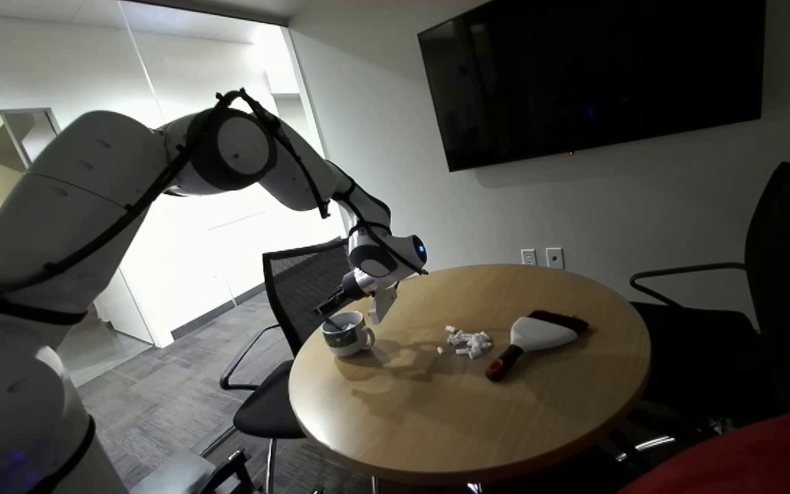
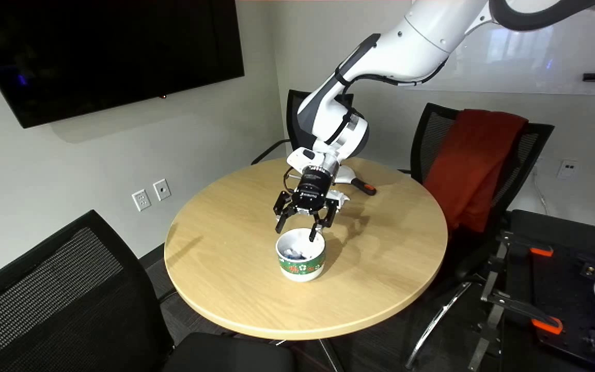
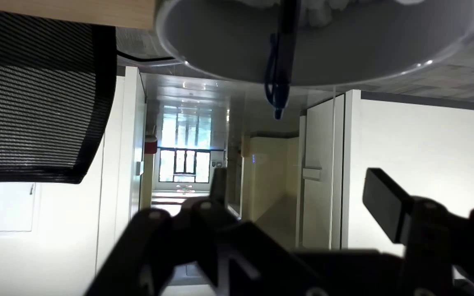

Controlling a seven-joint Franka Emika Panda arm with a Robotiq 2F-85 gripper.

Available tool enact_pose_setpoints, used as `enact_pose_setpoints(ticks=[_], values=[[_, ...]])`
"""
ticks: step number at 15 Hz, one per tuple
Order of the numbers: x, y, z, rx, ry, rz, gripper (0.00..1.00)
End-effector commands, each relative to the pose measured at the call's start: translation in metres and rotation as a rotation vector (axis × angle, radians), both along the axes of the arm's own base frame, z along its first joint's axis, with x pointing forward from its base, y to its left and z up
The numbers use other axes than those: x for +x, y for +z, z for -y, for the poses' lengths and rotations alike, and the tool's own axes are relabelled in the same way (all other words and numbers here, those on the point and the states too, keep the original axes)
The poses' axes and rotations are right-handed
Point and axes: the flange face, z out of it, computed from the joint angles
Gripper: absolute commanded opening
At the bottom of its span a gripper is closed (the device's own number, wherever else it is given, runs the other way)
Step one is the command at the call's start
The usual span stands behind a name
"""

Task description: Stir the content in the mug with the pen and leave it there

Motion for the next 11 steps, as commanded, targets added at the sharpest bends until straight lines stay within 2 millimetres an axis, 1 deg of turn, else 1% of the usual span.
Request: enact_pose_setpoints(ticks=[1, 4, 7, 9, 11], values=[[-0.023, 0.046, 0.005, -0.017, -0.018, 0.010, 1.00], [-0.043, 0.090, 0.017, -0.105, -0.038, 0.020, 1.00], [-0.059, 0.130, 0.033, -0.234, -0.051, -0.035, 1.00], [-0.067, 0.150, 0.040, -0.317, -0.052, -0.064, 1.00], [-0.073, 0.163, 0.043, -0.368, -0.042, -0.088, 1.00]])
